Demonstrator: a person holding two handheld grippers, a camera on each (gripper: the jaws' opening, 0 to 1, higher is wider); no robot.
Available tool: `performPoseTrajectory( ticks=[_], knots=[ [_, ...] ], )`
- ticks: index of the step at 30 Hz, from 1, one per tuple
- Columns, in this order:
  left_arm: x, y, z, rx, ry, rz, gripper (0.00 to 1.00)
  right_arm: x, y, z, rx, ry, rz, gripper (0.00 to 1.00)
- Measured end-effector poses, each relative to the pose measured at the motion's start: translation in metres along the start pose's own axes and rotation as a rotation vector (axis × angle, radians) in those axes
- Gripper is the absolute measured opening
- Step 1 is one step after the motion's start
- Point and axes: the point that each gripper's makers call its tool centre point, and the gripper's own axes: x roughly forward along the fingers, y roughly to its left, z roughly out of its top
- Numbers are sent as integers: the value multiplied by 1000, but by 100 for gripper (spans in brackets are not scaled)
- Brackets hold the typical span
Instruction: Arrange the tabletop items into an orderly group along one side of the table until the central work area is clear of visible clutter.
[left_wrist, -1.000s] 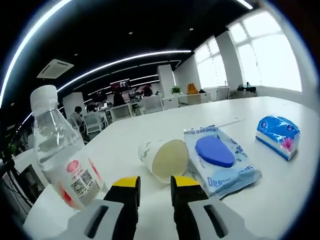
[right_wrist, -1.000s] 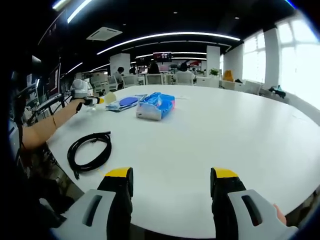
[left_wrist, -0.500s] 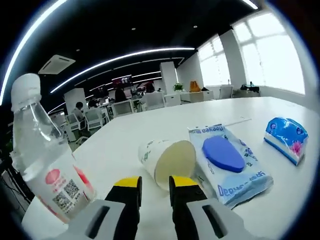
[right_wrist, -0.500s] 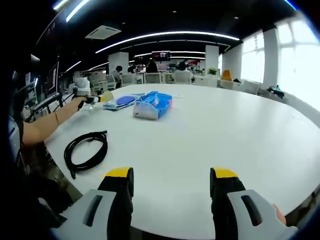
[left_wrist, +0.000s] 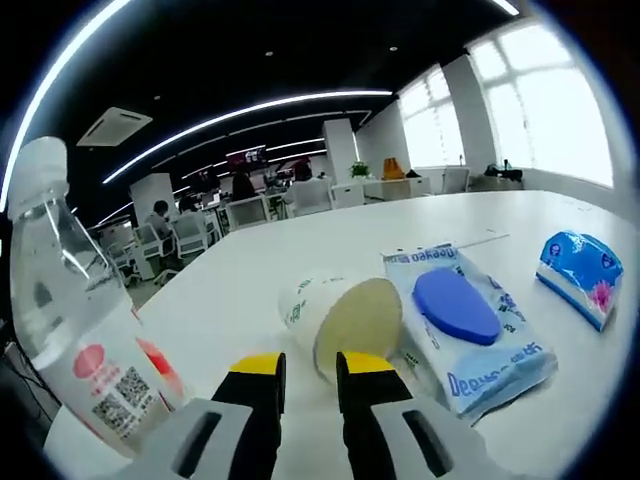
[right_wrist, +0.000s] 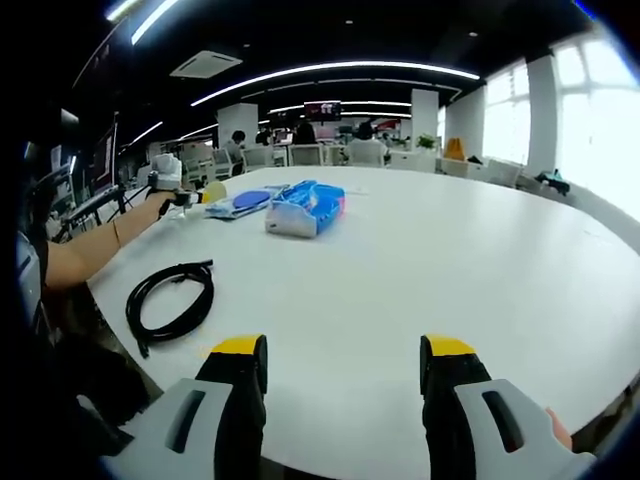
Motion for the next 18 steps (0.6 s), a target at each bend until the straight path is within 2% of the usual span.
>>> performPoseTrajectory(
  ticks=[18],
  knots=[
    [9, 0, 7, 45, -2, 2, 16, 4, 7, 2, -22, 10, 17, 58]
  ],
)
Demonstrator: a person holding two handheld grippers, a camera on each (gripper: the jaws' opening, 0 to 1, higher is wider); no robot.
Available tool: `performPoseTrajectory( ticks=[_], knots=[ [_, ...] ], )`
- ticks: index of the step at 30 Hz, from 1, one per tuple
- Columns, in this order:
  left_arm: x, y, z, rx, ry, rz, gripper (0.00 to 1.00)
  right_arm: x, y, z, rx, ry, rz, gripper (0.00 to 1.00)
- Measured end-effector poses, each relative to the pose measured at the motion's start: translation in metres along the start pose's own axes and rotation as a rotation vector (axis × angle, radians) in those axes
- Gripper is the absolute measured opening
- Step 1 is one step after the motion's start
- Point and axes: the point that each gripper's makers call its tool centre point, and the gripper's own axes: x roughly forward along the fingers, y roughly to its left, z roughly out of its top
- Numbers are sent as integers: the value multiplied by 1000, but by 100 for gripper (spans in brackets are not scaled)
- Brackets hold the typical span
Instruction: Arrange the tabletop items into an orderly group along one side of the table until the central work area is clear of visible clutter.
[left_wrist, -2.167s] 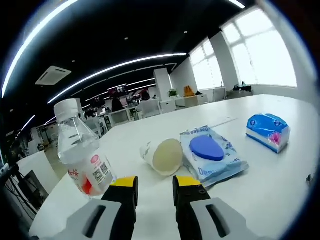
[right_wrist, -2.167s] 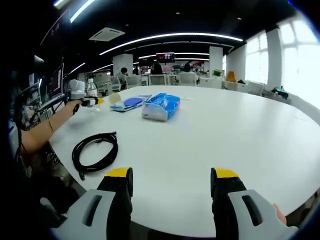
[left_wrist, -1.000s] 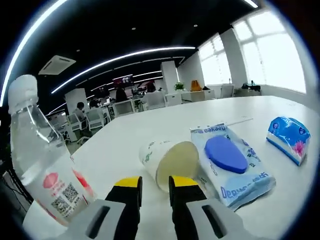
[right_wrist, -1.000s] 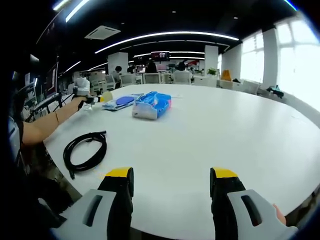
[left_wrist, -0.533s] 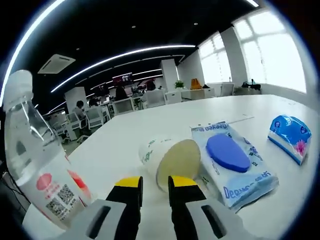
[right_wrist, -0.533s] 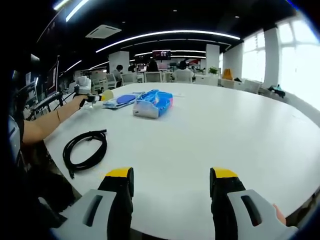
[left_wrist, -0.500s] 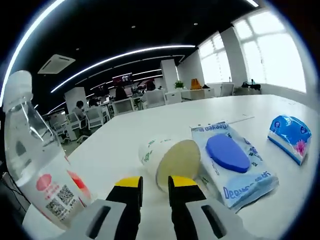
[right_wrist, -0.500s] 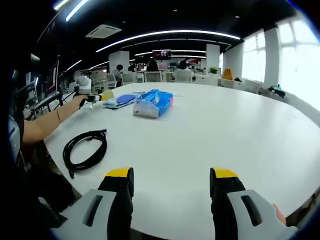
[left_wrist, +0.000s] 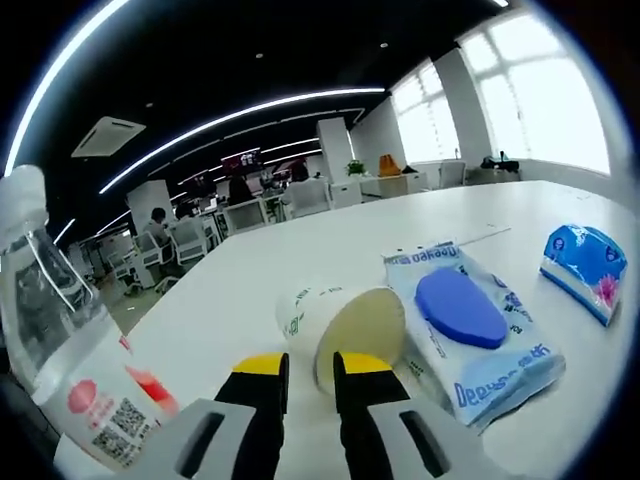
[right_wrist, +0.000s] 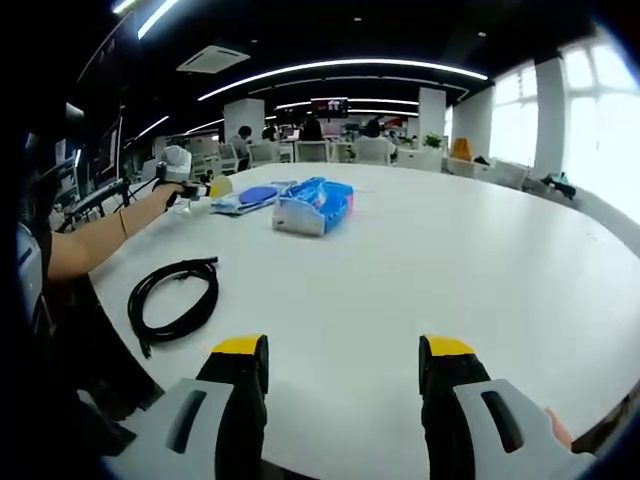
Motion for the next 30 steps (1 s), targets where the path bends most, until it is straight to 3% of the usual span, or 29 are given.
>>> performPoseTrajectory(
  ticks=[8, 15, 21, 30],
  knots=[
    [4, 2, -1, 15, 5, 5, 13, 0, 6, 5, -16, -4, 13, 58],
    [5, 2, 0, 35, 6, 2, 2, 2, 8, 3, -32, 15, 19, 59],
    [6, 4, 5, 65, 1, 5, 1, 3, 7, 4, -35, 19, 13, 58],
    [4, 3, 3, 46, 8, 0, 1, 4, 6, 4, -34, 20, 12, 58]
  ],
)
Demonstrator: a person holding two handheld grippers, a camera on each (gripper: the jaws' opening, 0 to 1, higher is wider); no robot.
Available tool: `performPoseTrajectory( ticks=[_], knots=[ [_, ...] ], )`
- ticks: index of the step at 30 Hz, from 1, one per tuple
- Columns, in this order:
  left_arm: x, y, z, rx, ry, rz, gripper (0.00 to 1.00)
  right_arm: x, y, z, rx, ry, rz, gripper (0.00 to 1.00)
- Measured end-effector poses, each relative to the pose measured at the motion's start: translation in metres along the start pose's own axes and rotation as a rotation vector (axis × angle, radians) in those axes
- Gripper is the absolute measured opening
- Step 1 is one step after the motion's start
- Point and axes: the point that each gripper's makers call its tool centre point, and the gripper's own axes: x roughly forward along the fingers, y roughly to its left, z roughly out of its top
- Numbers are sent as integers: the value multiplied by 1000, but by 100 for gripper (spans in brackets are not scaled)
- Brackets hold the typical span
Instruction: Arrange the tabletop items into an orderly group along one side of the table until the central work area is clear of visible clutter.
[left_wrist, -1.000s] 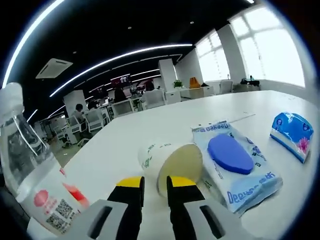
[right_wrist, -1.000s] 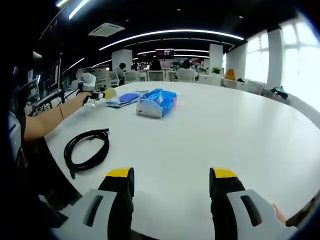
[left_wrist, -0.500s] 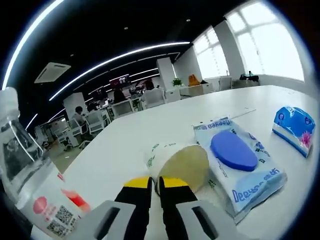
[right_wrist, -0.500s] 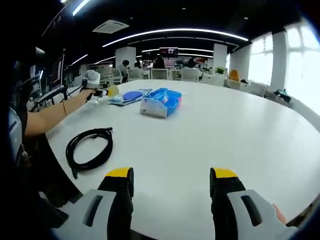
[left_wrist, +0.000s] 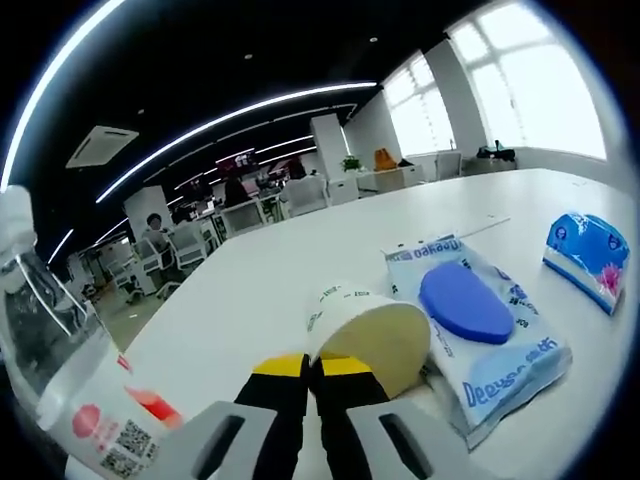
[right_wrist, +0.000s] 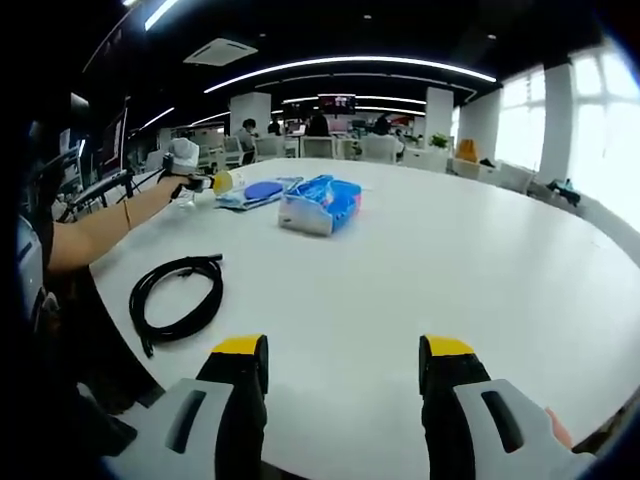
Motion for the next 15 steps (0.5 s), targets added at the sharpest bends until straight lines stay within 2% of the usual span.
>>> performPoseTrajectory(
  ticks=[15],
  knots=[
    [-7, -2, 1, 10, 12, -18, 1, -2, 2, 1, 3, -12, 7, 58]
  ],
)
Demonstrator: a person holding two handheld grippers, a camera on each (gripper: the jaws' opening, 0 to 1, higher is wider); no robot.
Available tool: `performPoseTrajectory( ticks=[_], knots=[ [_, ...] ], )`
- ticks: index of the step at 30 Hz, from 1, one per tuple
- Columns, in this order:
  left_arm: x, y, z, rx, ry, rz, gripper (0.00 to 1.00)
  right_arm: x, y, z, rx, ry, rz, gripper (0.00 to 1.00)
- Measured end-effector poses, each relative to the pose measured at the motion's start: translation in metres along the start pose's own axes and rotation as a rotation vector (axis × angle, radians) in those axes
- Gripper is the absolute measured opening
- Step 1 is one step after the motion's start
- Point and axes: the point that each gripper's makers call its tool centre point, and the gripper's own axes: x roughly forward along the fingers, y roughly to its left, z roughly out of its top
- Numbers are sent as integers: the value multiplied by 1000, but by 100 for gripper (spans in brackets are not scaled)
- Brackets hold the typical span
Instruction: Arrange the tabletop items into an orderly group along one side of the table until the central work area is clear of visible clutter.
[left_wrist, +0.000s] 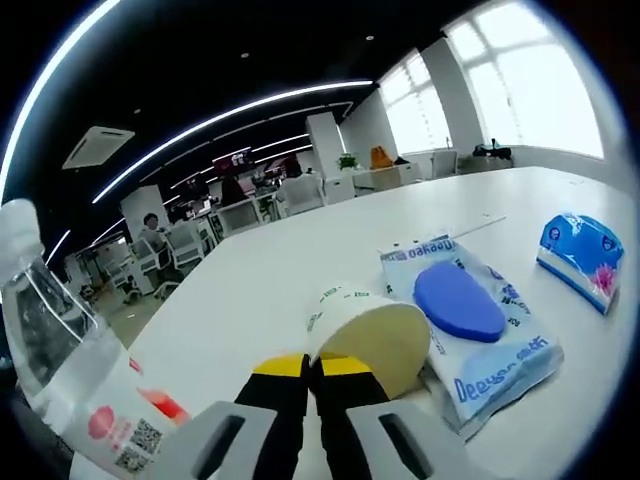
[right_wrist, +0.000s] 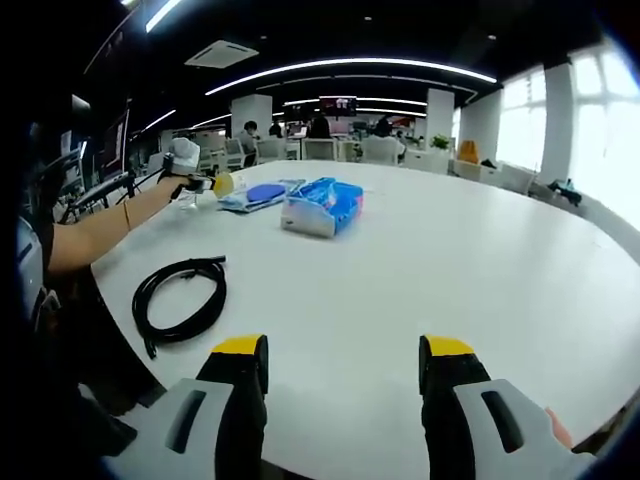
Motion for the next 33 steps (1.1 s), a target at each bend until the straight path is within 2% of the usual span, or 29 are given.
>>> performPoseTrajectory(
  ticks=[33],
  knots=[
    [-18, 1, -5, 48, 85, -72, 1, -2, 7, 2, -4, -12, 15, 58]
  ],
)
